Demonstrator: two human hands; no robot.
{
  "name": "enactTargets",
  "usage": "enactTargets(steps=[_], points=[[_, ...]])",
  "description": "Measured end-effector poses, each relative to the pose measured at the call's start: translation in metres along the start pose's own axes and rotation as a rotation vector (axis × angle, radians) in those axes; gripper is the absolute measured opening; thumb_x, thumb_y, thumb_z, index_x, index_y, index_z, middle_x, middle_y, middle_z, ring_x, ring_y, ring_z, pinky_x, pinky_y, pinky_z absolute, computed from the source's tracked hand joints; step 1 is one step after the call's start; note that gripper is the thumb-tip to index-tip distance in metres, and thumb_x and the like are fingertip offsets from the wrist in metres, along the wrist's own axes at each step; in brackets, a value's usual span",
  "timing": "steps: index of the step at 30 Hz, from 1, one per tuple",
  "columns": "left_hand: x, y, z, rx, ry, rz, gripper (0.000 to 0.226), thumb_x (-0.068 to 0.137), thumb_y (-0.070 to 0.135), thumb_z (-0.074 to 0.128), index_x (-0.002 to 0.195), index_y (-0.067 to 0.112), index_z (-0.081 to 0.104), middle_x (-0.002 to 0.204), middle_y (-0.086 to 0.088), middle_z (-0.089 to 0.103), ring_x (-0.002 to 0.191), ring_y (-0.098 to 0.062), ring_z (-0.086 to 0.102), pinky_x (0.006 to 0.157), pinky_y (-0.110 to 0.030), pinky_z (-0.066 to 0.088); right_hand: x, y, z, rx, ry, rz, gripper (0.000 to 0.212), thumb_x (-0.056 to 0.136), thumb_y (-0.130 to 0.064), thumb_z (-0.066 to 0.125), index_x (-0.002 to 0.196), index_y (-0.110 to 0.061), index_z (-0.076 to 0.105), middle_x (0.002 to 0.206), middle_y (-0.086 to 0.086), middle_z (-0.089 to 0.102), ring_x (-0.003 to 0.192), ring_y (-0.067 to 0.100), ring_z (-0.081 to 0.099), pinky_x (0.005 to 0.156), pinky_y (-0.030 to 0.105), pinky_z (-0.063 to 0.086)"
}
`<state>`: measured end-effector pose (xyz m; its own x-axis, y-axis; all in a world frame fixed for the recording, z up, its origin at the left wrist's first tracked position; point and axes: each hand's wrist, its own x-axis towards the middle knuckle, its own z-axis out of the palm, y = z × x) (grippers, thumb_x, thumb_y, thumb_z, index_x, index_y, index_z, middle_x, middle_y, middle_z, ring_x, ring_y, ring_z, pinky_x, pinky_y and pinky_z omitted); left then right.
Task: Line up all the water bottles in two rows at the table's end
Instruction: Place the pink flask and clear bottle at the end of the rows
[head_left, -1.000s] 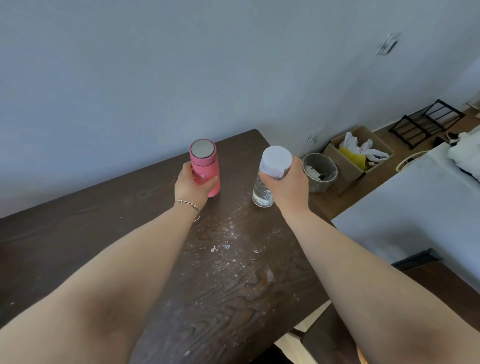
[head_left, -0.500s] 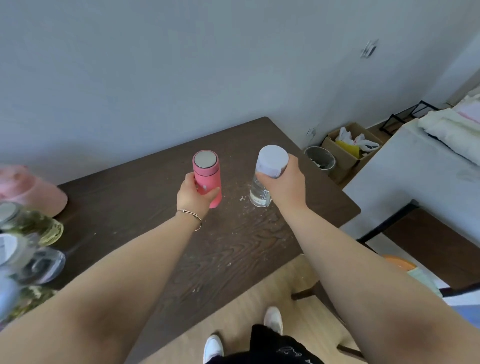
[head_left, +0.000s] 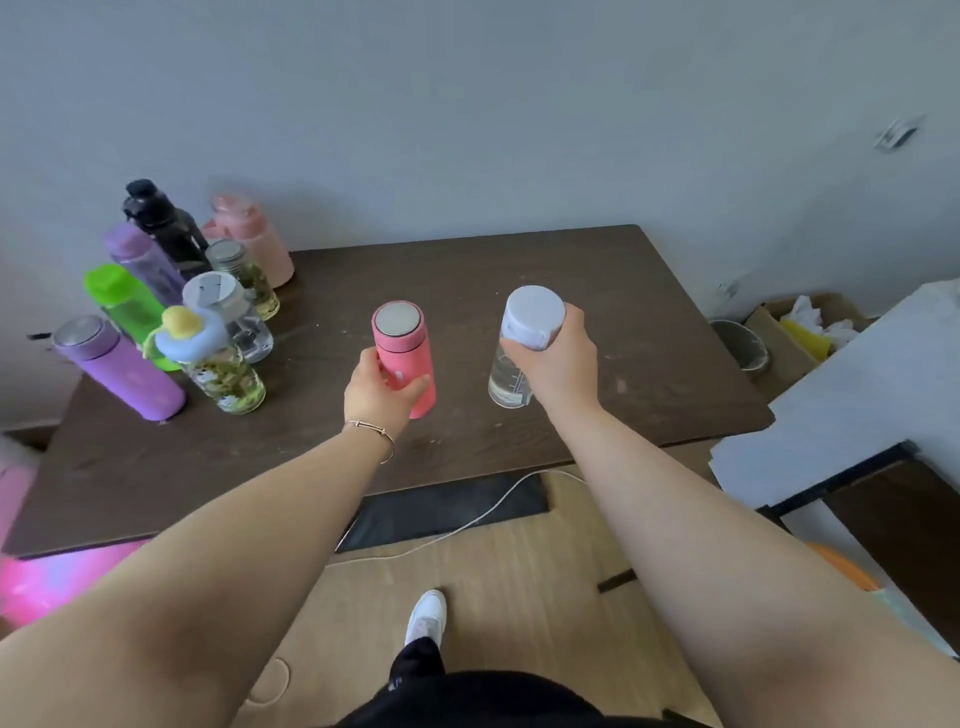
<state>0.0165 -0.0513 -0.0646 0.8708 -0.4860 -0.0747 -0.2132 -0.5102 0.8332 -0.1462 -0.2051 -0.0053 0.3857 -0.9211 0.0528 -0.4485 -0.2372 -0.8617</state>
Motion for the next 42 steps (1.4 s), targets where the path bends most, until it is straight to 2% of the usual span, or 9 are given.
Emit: enactTargets(steps=[6, 11, 15, 18, 32, 42], points=[[-0.041, -0.038, -0.061, 0.018, 0.109, -0.053, 0.043, 0.070, 0.043, 0.078, 0.094, 0.026, 0.046, 0.088, 0.008, 0.060, 0.083, -0.016, 0.059, 0.068, -0.028, 0.040, -0.052, -0.018, 0.030, 0.038, -0.090, -0.040, 0.083, 0.070, -0.043, 0.086, 0.137, -0.024, 0.040, 0.119, -0.010, 0.053, 0.113, 0.019, 0.054, 0.088, 0.036, 0.053], [-0.048, -0.069, -0.115, 0.020, 0.185, -0.088, 0.043, 0.071, 0.043, 0.078, 0.092, 0.024, 0.047, 0.092, 0.003, 0.061, 0.084, -0.018, 0.060, 0.070, -0.031, 0.042, -0.081, -0.045, 0.067, 0.041, -0.167, -0.071, 0.084, 0.070, -0.042, 0.086, 0.138, -0.024, 0.040, 0.124, -0.006, 0.055, 0.115, 0.020, 0.055, 0.090, 0.038, 0.054], [-0.043, -0.100, -0.152, -0.001, 0.224, -0.118, 0.042, 0.070, 0.042, 0.078, 0.093, 0.023, 0.047, 0.089, 0.006, 0.060, 0.082, -0.018, 0.060, 0.069, -0.030, 0.041, -0.100, -0.067, 0.108, 0.023, -0.210, -0.097, 0.086, 0.070, -0.042, 0.087, 0.139, -0.022, 0.039, 0.129, -0.002, 0.056, 0.117, 0.021, 0.055, 0.092, 0.040, 0.055], [-0.033, -0.127, -0.180, 0.002, 0.207, -0.123, 0.044, 0.070, 0.042, 0.078, 0.095, 0.024, 0.048, 0.089, 0.004, 0.060, 0.082, -0.019, 0.059, 0.068, -0.030, 0.040, -0.114, -0.086, 0.142, 0.019, -0.225, -0.097, 0.086, 0.071, -0.042, 0.087, 0.140, -0.023, 0.038, 0.131, -0.002, 0.055, 0.119, 0.021, 0.054, 0.093, 0.040, 0.055], [0.037, -0.232, -0.301, 0.111, 0.011, -0.070, 0.046, 0.069, 0.041, 0.079, 0.093, 0.025, 0.044, 0.087, 0.002, 0.058, 0.077, -0.020, 0.059, 0.062, -0.029, 0.039, -0.181, -0.152, 0.301, -0.040, -0.209, -0.045, 0.082, 0.071, -0.046, 0.085, 0.136, -0.024, 0.040, 0.129, -0.004, 0.057, 0.115, 0.019, 0.056, 0.079, 0.027, 0.049], [0.058, -0.264, -0.325, 0.093, -0.028, -0.077, 0.048, 0.069, 0.037, 0.081, 0.097, 0.023, 0.045, 0.092, -0.001, 0.058, 0.081, -0.022, 0.058, 0.066, -0.031, 0.040, -0.197, -0.160, 0.343, -0.079, -0.215, -0.006, 0.079, 0.070, -0.047, 0.085, 0.133, -0.028, 0.041, 0.126, -0.008, 0.058, 0.113, 0.018, 0.057, 0.086, 0.037, 0.055]])
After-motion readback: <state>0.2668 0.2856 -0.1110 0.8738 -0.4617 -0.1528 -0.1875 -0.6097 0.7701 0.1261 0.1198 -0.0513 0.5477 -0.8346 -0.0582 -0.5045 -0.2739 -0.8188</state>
